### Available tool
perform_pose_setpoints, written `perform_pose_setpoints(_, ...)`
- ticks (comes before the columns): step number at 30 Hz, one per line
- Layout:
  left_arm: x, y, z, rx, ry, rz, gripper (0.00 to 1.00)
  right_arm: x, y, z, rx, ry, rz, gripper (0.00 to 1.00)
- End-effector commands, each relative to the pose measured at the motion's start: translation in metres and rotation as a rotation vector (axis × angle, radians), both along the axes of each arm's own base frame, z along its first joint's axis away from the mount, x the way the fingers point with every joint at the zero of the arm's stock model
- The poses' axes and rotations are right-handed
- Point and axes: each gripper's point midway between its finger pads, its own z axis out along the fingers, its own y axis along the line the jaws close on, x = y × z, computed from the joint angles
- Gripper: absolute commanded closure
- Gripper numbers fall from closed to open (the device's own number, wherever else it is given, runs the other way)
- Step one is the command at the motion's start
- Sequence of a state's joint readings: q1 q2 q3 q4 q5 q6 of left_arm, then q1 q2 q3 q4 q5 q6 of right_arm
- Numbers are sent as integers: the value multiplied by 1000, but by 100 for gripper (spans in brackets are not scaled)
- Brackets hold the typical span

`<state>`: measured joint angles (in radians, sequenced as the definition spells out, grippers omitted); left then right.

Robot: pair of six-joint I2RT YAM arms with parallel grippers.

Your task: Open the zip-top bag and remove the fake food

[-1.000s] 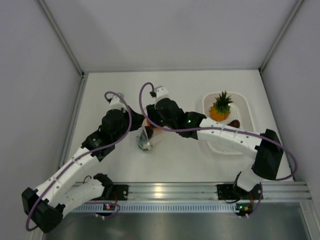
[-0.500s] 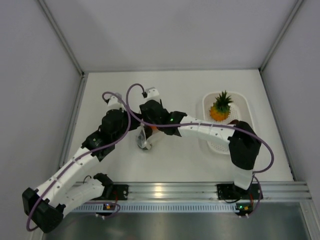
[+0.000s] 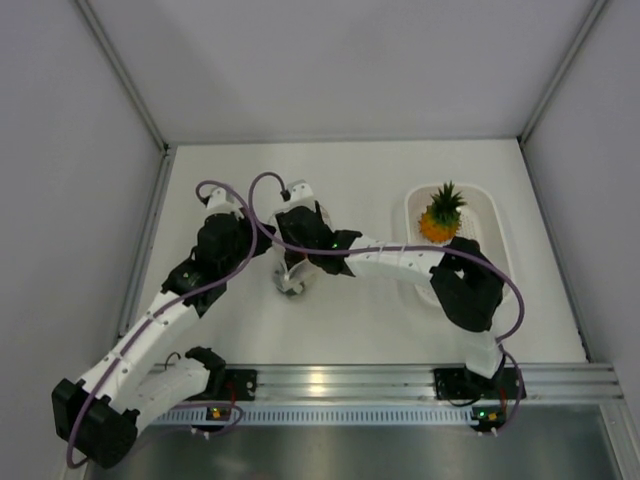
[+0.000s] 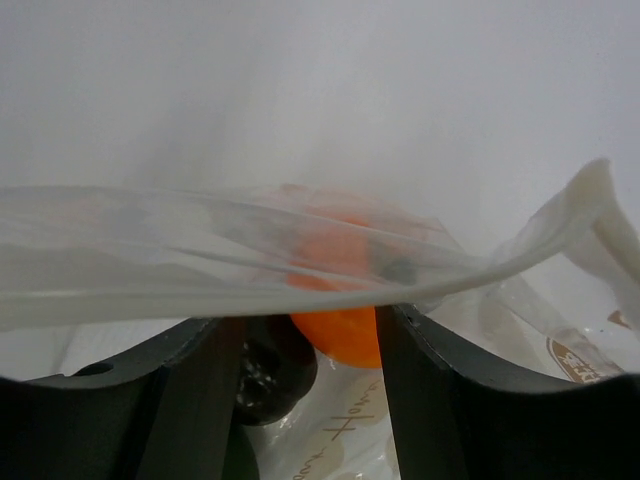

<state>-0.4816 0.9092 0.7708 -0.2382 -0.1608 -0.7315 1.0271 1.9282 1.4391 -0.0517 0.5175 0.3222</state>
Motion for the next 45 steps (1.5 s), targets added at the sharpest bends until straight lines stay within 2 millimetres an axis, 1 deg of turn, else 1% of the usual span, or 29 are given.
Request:
perform_pose_setpoints(1, 5, -1, 9, -4, -52, -16, 100, 13, 2, -6, 18, -22, 5, 45)
perform_pose_setpoints(4, 6, 1, 6, 3, -47, -8, 100, 16, -3, -18, -11, -10, -1, 45)
perform_pose_setpoints(6, 8, 1, 3, 9, -38, -6, 100, 17, -3, -24, -29, -9, 3, 45)
perform_pose_setpoints(11, 14, 11, -4, 55, -34, 43, 100, 18, -3, -41, -60, 10, 38, 44)
perform_pose_setpoints(13, 14, 12, -6, 65, -34, 46, 100, 21, -1, -45, -61, 25, 73, 43)
perform_pose_setpoints(15, 15, 12, -9, 76, -26, 42, 100, 24, -4, -53, -99, 28, 82, 39)
perform_pose_setpoints(16, 15, 12, -10, 77, -24, 40, 100, 26, -3, -51, -106, 22, 80, 38)
perform_pose_setpoints(18, 15, 10, -13, 80, -17, 30, 100, 30, -5, -59, -138, 23, 78, 36)
perform_pose_setpoints(20, 15, 8, -15, 82, -11, 16, 100, 35, -3, -65, -152, 24, 78, 33)
perform_pose_setpoints(21, 15, 7, -15, 82, -9, 12, 100, 35, -8, -73, -182, 43, 76, 32)
perform_pose_setpoints(22, 16, 6, -16, 84, -6, 5, 100, 38, -7, -74, -185, 46, 75, 32)
perform_pose_setpoints(23, 16, 6, -16, 85, -6, 3, 100, 39, -8, -84, -199, 59, 73, 31)
perform_pose_setpoints(26, 15, 3, -18, 88, -2, -18, 100, 45, -12, -96, -195, 90, 60, 30)
perform_pose_setpoints(28, 14, 3, -18, 92, -3, -25, 100, 50, -14, -99, -181, 91, 46, 30)
perform_pose_setpoints(30, 14, 2, -19, 93, 0, -34, 100, 53, -13, -97, -163, 89, 38, 29)
perform_pose_setpoints(32, 14, 1, -20, 97, 2, -41, 100, 55, -11, -98, -151, 91, 40, 33)
perform_pose_setpoints(33, 14, 1, -21, 98, 4, -41, 100, 57, -10, -97, -145, 88, 39, 37)
perform_pose_setpoints(34, 13, 2, -21, 99, 4, -40, 100, 58, -11, -96, -144, 87, 37, 44)
perform_pose_setpoints(35, 13, 2, -21, 102, 2, -39, 100, 60, -7, -90, -122, 66, 41, 47)
perform_pose_setpoints(36, 13, 3, -21, 104, 1, -39, 100, 60, -7, -90, -124, 63, 43, 50)
perform_pose_setpoints(37, 13, 4, -19, 106, -6, -36, 100, 61, -7, -86, -119, 54, 43, 57)
perform_pose_setpoints(38, 13, 5, -19, 108, -8, -33, 100, 61, -7, -84, -116, 48, 45, 60)
perform_pose_setpoints(39, 12, 5, -19, 108, -10, -33, 100, 60, -9, -87, -128, 47, 52, 64)
perform_pose_setpoints(40, 13, 6, -18, 109, -13, -28, 100, 59, -9, -83, -123, 41, 54, 66)
perform_pose_setpoints(42, 13, 7, -18, 111, -12, -28, 100, 60, -14, -86, -136, 42, 44, 66)
perform_pose_setpoints(44, 13, 7, -18, 111, -14, -29, 100, 59, -19, -93, -160, 59, 38, 52)
perform_pose_setpoints(45, 13, 6, -17, 110, -15, -30, 100, 61, -21, -95, -168, 62, 30, 50)
